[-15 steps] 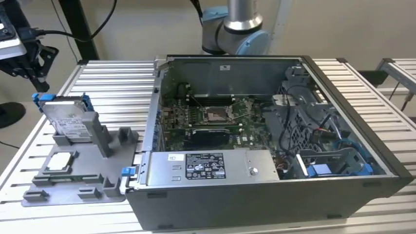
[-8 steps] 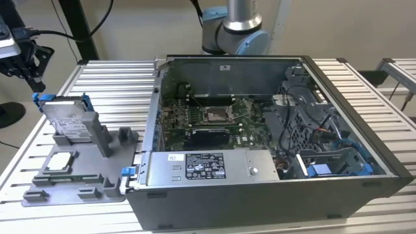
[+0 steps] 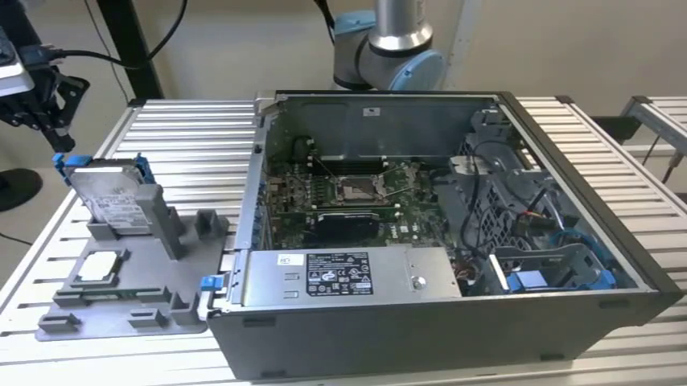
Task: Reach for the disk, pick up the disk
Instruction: 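Reach for the disk, then pick up the disk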
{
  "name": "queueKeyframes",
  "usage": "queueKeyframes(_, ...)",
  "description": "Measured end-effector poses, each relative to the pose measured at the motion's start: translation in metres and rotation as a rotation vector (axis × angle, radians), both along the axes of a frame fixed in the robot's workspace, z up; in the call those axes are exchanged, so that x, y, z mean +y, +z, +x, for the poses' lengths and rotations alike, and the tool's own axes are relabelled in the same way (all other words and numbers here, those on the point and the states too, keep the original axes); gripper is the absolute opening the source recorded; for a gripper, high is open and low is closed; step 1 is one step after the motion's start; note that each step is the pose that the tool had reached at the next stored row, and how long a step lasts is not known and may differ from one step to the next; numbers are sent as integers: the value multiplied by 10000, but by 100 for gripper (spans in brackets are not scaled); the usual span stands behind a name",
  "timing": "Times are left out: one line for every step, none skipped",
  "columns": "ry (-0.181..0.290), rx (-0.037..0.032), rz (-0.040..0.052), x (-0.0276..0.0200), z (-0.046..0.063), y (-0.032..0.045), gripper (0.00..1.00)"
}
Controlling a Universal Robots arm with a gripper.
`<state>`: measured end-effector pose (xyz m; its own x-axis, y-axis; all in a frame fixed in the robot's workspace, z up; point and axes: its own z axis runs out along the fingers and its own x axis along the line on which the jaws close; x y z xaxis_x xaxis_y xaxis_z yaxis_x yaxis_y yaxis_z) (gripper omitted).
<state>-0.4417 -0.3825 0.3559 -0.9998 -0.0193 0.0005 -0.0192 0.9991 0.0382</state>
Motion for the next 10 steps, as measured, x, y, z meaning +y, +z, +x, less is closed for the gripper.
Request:
queueKeyframes(2,0,0,0,0,0,0)
queueKeyframes(11,-1,0,0,0,0,0)
queueKeyframes(34,0,0,0,0,0,0)
queueKeyframes(81,0,-1,0,0,0,0)
queueKeyframes(147,1,-1,0,-1,1,0)
queueKeyframes(235,0,-1,0,-1,0,0)
queueKeyframes(329,-1,0,0,-1,0,0)
queueKeyframes(429,-2,0,0,-1,-1,0)
queueKeyframes(530,-1,0,0,-1,0,0)
queueKeyframes(630,0,-1,0,-1,0,0)
